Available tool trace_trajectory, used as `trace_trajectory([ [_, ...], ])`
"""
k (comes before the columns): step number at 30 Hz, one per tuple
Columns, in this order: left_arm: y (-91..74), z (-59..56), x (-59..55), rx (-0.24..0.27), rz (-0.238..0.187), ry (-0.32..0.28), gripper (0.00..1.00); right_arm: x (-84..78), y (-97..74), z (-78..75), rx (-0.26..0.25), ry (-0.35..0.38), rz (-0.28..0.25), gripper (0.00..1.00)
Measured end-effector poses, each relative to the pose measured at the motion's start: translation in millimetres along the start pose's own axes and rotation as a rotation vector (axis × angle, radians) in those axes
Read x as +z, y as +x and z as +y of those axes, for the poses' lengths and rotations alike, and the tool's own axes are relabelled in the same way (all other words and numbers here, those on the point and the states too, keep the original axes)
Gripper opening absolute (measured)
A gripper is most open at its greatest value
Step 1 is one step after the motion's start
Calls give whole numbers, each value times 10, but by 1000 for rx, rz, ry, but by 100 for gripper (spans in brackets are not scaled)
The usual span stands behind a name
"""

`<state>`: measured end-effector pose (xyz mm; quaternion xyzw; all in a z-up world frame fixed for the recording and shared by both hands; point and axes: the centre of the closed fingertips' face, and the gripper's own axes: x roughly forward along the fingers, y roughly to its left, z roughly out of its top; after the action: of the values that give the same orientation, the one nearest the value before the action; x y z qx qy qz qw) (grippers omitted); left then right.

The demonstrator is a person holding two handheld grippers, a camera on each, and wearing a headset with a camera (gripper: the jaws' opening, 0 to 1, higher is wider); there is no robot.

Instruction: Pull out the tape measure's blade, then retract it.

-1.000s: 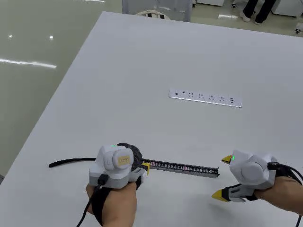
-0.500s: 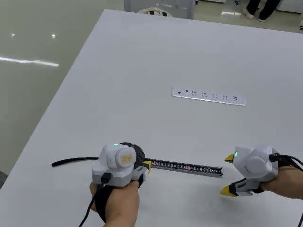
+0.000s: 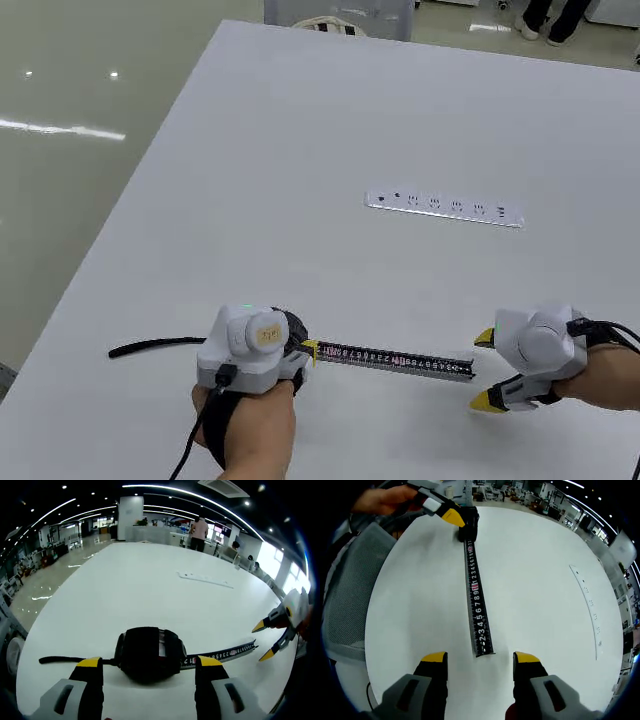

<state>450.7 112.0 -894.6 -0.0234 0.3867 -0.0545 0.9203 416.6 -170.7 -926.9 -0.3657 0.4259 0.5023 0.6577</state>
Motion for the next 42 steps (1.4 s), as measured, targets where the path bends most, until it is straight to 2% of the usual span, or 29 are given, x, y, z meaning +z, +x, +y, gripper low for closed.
trace_trajectory([
  [3, 16, 7, 16, 0, -2, 0, 71, 10, 13, -19, 6, -16, -2, 49],
  [17, 100, 44, 40, 0, 1, 3, 67, 38, 84, -57, 37, -62, 7, 42],
  [31, 171, 4, 41, -15, 8, -1, 66, 36, 101, -55, 68, -111, 13, 27],
  [42, 215, -29, 38, -29, 9, 2, 64, 0, 129, -28, 88, -120, 18, 20],
])
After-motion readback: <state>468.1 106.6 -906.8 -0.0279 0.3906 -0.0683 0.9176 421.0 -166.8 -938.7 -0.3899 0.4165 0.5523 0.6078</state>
